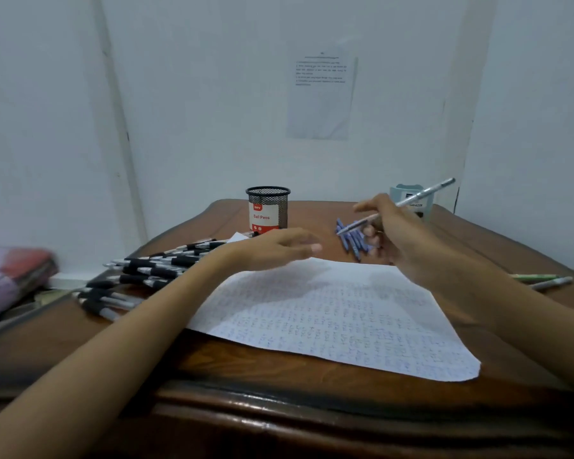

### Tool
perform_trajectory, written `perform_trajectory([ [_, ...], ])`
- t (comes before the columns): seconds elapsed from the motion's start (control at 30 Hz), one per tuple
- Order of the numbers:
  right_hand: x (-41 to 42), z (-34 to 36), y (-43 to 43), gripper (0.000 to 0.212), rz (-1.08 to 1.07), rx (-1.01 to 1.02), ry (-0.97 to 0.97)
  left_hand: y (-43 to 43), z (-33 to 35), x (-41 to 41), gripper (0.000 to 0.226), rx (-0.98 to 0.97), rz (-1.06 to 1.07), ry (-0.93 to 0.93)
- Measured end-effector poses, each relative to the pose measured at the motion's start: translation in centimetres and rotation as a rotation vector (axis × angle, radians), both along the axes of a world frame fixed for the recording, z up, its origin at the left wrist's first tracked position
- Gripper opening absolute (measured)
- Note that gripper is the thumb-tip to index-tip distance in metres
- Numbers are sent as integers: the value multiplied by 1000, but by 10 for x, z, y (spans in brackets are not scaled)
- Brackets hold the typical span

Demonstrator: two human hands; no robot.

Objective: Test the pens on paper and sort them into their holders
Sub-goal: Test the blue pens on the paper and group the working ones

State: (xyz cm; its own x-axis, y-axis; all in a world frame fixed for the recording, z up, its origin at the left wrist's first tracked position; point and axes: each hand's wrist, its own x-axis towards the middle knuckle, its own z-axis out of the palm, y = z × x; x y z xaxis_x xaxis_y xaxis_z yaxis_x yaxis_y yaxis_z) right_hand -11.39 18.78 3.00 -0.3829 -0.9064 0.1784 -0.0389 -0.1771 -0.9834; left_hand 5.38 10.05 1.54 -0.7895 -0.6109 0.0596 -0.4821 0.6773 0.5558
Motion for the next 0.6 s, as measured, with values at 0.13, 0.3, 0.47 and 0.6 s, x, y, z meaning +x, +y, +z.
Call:
perform_trajectory([
  [0.13,21,-16,0,21,45,83,-161,-4,5,11,37,-135,44,-123],
  [0.3,20,-47,6,21,93,-3,280,-7,-1,13,30,-193,26,-244],
  [0.47,-1,-50,2,31,259,-91,760,-11,-5,13,36,-113,-35,-295],
  [0.6,-17,-45,-8,22,285,35,1048,-17,-11,7,44,-122,-36,-346],
])
